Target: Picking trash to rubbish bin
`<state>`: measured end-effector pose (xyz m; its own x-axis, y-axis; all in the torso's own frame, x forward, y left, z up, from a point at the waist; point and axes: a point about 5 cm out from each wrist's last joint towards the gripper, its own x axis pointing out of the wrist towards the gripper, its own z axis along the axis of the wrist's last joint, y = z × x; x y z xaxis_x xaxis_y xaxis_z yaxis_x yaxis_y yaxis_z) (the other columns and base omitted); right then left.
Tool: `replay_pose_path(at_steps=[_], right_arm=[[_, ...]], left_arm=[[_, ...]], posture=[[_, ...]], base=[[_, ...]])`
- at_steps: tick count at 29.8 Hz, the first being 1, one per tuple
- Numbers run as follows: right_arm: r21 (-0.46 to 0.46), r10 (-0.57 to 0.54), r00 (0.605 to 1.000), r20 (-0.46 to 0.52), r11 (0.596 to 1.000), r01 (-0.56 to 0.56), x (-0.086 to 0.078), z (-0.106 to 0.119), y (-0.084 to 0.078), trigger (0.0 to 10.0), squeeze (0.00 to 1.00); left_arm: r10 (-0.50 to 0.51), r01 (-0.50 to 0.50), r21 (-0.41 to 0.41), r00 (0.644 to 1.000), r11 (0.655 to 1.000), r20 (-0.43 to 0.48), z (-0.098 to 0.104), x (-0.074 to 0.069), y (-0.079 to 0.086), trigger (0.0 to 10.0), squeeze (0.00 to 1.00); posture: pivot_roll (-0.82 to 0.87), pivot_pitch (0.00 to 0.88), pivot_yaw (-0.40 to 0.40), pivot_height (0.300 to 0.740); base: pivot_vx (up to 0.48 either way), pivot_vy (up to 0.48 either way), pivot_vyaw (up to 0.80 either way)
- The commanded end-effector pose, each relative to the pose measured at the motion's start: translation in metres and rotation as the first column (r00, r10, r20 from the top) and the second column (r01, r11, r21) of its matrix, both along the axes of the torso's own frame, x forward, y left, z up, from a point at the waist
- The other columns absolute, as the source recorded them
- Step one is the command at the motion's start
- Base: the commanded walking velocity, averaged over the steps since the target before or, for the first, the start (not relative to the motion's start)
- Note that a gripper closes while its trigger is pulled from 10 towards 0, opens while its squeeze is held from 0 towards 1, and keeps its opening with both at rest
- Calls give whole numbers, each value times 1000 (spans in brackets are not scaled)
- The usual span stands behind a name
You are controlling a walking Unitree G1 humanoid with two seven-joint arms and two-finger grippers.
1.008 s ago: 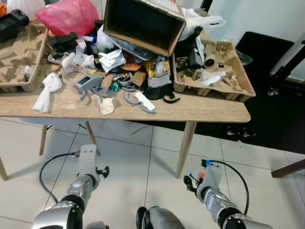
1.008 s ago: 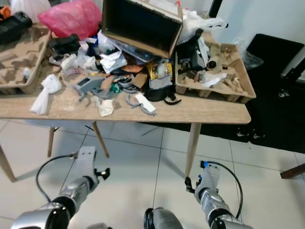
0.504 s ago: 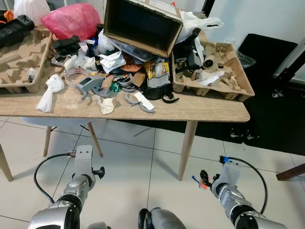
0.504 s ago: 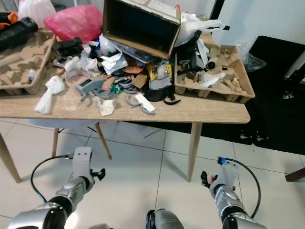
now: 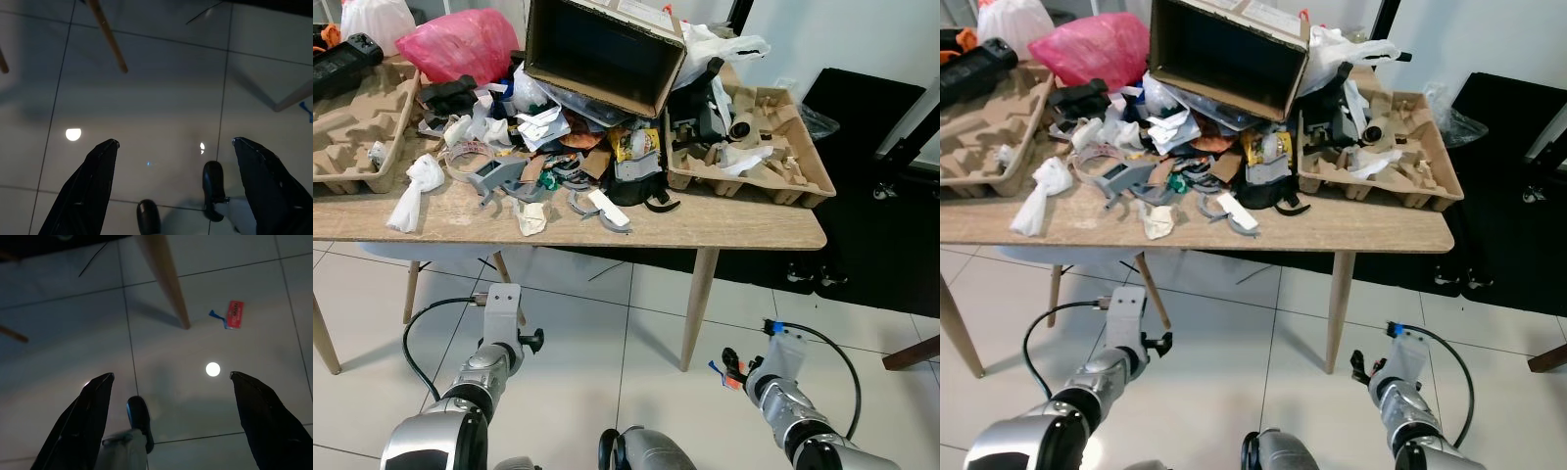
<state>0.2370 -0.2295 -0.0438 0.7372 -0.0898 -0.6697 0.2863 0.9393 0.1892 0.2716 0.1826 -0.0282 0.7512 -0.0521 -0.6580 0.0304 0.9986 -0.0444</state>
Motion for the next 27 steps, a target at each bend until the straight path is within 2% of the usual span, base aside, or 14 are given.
replay_pose_path(at_steps=[1, 4, 8, 18, 27], right_arm=[[-3, 31, 999, -27, 1000, -31, -1, -3, 5, 10000, 0], [-4, 61, 998, -27, 998, -61, 1, -2, 11, 10000, 0], [-10, 106, 993, -46, 994, -107, -1, -5, 16, 10000, 0], [-6, 120, 990, -74, 993, -121, -7, -10, 22, 10000, 0], [-14, 113, 990, -88, 993, -115, -11, -13, 20, 10000, 0]], left_arm=[[31, -30, 24, 999, 999, -41, -8, -11, 9, 10000, 0], [58, -54, 66, 997, 996, -59, -10, -17, 21, 10000, 0], [154, -146, 97, 984, 985, -85, -15, -28, 40, 10000, 0], [148, -130, 131, 978, 983, -145, -25, -43, 44, 10000, 0], [138, -116, 141, 978, 983, -158, -27, -46, 44, 10000, 0]], posture=[[144, 104, -79, 740], [147, 109, -84, 740], [156, 114, -87, 740], [167, 125, -78, 740], [164, 125, -76, 740]], base=[[0, 0, 0], [0, 0, 0], [0, 0, 0], [0, 0, 0], [0, 0, 0]])
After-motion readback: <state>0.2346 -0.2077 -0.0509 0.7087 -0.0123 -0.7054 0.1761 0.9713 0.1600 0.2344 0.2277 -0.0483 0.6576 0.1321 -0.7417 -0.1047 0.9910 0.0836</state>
